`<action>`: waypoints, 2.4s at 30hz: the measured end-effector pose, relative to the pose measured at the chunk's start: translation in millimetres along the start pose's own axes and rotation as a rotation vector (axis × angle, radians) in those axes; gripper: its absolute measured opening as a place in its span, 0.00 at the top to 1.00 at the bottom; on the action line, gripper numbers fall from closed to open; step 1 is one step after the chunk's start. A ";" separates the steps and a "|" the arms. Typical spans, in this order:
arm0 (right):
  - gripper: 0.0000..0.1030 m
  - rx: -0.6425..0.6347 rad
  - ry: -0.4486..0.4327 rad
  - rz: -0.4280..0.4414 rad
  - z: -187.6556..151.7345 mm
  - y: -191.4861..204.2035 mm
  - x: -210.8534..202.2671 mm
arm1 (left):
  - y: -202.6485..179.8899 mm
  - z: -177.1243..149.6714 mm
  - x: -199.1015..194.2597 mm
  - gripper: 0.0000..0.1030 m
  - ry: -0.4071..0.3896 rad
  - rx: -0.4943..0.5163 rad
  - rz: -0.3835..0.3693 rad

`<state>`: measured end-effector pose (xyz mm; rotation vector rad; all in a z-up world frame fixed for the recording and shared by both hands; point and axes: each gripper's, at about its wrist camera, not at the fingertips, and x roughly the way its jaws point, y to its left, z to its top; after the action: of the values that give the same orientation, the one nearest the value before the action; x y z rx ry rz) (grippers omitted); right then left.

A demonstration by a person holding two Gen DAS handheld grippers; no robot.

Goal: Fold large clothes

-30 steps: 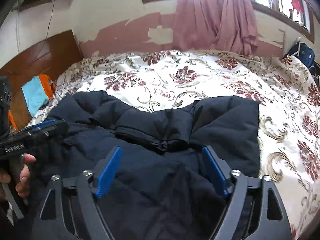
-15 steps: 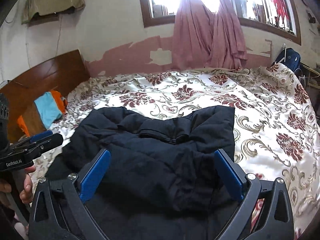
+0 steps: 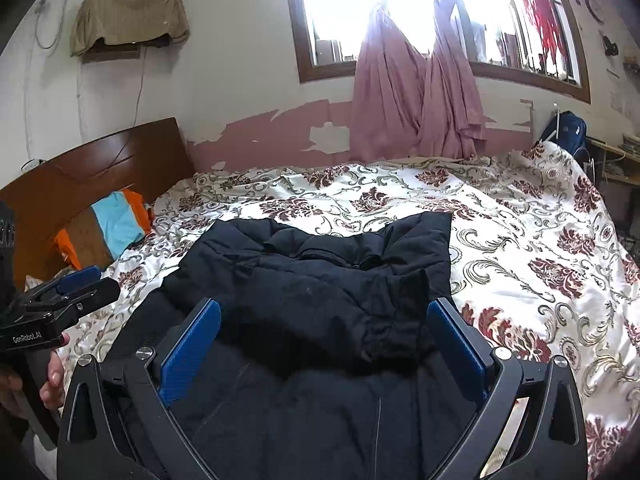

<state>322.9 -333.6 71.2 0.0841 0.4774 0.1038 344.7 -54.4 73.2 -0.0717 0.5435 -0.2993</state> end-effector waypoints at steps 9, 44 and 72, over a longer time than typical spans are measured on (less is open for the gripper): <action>0.02 -0.045 -0.064 0.013 -23.4 18.7 -47.4 | -16.9 -22.5 -45.1 0.00 -0.061 0.075 -0.001; 0.02 -0.107 -0.117 0.001 -113.4 48.5 -155.2 | -20.0 -106.3 -142.4 0.00 -0.052 0.144 0.063; 0.02 -0.230 0.033 -0.031 -181.7 38.6 -150.5 | 32.6 -178.6 -126.8 0.00 0.088 0.025 -0.021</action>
<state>102.8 -303.1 -17.3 -0.1504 0.4968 0.1287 157.3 16.7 -21.0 -0.0402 0.6263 -0.3306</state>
